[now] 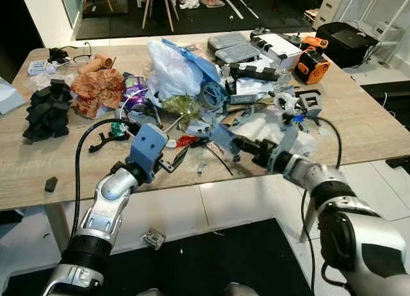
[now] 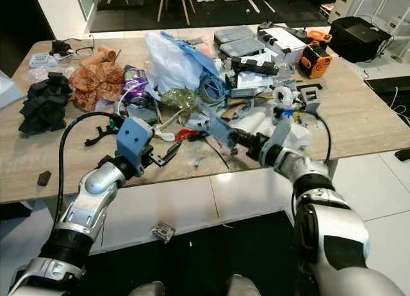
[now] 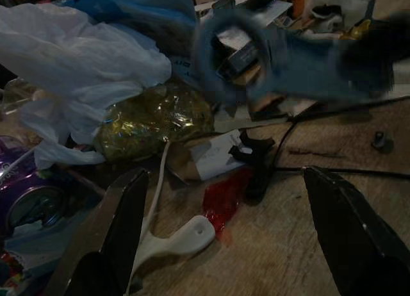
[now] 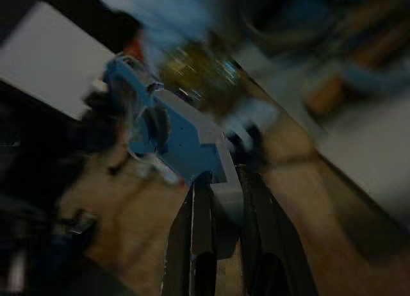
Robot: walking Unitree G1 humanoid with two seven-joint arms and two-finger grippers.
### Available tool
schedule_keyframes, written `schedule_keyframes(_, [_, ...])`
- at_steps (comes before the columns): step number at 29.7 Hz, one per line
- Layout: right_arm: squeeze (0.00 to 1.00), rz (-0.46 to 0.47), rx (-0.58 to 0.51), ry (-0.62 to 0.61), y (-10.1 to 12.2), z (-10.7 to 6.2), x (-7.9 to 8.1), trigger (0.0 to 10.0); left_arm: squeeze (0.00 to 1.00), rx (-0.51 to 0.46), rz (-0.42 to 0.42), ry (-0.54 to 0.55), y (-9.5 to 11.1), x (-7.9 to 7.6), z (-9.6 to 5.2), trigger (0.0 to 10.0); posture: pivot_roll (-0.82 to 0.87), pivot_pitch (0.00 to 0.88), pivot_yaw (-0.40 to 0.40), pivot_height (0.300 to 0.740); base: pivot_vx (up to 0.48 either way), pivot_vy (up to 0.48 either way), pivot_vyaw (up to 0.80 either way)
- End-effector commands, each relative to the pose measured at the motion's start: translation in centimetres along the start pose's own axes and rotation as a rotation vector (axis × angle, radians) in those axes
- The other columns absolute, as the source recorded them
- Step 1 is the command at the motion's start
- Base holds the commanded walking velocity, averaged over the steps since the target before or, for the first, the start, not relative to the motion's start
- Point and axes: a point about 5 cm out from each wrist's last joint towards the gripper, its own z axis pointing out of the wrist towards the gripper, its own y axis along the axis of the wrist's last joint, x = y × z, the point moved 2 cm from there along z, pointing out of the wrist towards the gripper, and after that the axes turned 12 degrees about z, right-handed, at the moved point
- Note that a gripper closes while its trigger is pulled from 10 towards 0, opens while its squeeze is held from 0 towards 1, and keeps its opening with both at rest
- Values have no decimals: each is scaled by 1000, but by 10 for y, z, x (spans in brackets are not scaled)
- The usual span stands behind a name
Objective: Picking trash to rubbish bin
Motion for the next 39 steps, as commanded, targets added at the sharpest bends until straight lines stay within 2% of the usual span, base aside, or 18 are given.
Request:
schedule_keyframes(1, [0,-1,-14,67,10,-2,9,0,0,-6,-41,-4,0,-4,1,10000,-4,0,-23,740,0,0,0])
schedule_keyframes(4, [0,-23,-25,104,14,-5,15,0,0,-12,-63,10,0,-2,1,10000,-18,0,-25,740,0,0,0])
schedule_keyframes(7, [0,-65,-121,143,26,-16,30,0,0,-42,-151,65,3,2,4,10000,-40,0,-33,740,0,0,0])
schedule_keyframes(9, [0,-71,-149,139,26,-18,33,0,0,-51,-172,80,4,4,5,10000,-40,0,-33,740,0,0,0])
schedule_keyframes(10, [0,-91,-188,126,27,-21,35,1176,0,-60,-195,96,5,6,5,10000,-40,0,-33,740,0,0,0])
schedule_keyframes(11, [0,-102,-241,99,27,-25,35,9608,0,-70,-227,119,6,8,5,10000,-49,0,-37,740,0,0,0])
schedule_keyframes(12, [0,-111,-285,81,26,-30,35,10000,0,-78,-257,137,6,10,5,10000,-54,0,-38,740,0,0,0])
schedule_keyframes(16, [0,-163,-371,69,20,-38,41,10000,0,-112,-361,172,8,12,5,10000,-64,0,-34,740,0,0,0])
schedule_keyframes(18, [0,-172,-374,71,19,-37,41,10000,0,-119,-377,173,8,11,6,10000,-72,0,-33,740,0,0,0])
schedule_keyframes(21, [0,-184,-392,-8,23,-30,31,10000,0,-138,-404,160,12,4,9,10000,-61,0,-56,740,0,0,0])
schedule_keyframes(24, [0,-206,-448,-64,28,-24,36,10000,0,-154,-411,159,14,6,12,10000,-58,0,-52,740,0,0,0])
schedule_keyframes(29, [0,-231,-449,-90,16,-20,39,10000,0,-152,-419,156,14,6,12,10000,-66,0,-44,740,0,0,0])
schedule_keyframes(31, [0,-249,-410,-90,-1,-14,38,10000,0,-154,-428,151,15,6,13,10000,-65,0,-44,740,0,0,0])
schedule_keyframes(36, [0,-240,-409,-77,-4,-12,38,10000,0,-158,-447,152,14,7,13,10000,-68,0,-44,740,0,0,0])
schedule_keyframes(39, [0,-235,-424,-82,-3,-12,36,10000,0,-195,-495,97,16,2,11,10000,-68,0,-40,740,0,0,0])
